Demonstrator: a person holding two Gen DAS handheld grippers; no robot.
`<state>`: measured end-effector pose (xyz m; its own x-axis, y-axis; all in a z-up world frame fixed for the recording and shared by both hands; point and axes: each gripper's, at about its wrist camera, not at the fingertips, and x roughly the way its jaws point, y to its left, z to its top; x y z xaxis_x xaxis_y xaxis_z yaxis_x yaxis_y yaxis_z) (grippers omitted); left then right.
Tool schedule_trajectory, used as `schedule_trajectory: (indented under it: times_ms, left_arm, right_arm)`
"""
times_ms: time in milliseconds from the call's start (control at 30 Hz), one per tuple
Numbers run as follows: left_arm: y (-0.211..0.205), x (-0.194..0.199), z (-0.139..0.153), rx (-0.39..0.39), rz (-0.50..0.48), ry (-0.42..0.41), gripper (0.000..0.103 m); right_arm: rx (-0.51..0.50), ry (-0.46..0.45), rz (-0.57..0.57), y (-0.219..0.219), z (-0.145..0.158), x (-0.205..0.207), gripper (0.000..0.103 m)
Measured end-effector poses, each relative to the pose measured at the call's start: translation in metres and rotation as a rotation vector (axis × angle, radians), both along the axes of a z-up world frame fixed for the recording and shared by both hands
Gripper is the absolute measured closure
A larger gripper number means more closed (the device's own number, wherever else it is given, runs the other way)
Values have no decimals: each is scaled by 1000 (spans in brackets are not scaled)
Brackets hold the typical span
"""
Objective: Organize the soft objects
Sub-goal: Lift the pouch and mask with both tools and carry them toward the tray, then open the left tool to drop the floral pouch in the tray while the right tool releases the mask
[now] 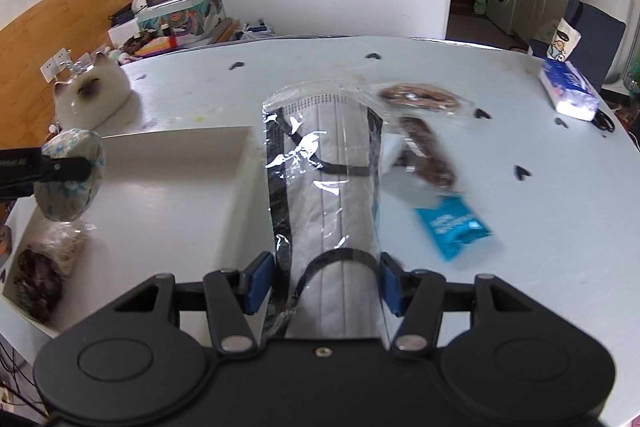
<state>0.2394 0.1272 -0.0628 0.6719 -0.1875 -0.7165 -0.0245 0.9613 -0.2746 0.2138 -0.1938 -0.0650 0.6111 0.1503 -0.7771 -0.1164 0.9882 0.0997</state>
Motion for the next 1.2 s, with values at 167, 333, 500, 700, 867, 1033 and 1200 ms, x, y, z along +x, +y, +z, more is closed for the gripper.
schedule_trajectory:
  times_ms: [167, 333, 500, 700, 867, 1033, 1200]
  left_arm:
    - [39, 14, -9, 1, -20, 15, 46]
    - [65, 29, -23, 0, -46, 46, 46]
    - [80, 43, -37, 12, -65, 80, 46]
    - [89, 58, -53, 26, -89, 116, 46]
    - [89, 68, -63, 31, -103, 133, 46]
    - [84, 73, -65, 99, -139, 103, 46]
    - [79, 77, -67, 186, -152, 82, 42]
  right_arm:
    - [8, -8, -10, 47, 5, -8, 45]
    - [28, -12, -29, 85, 8, -11, 45]
    - [52, 13, -33, 117, 3, -11, 45]
    - [119, 144, -47, 139, -20, 5, 40]
    - [76, 196, -57, 154, -31, 11, 11]
    - [60, 154, -59, 152, -21, 5, 13]
    - [59, 137, -48, 153, -17, 10, 32]
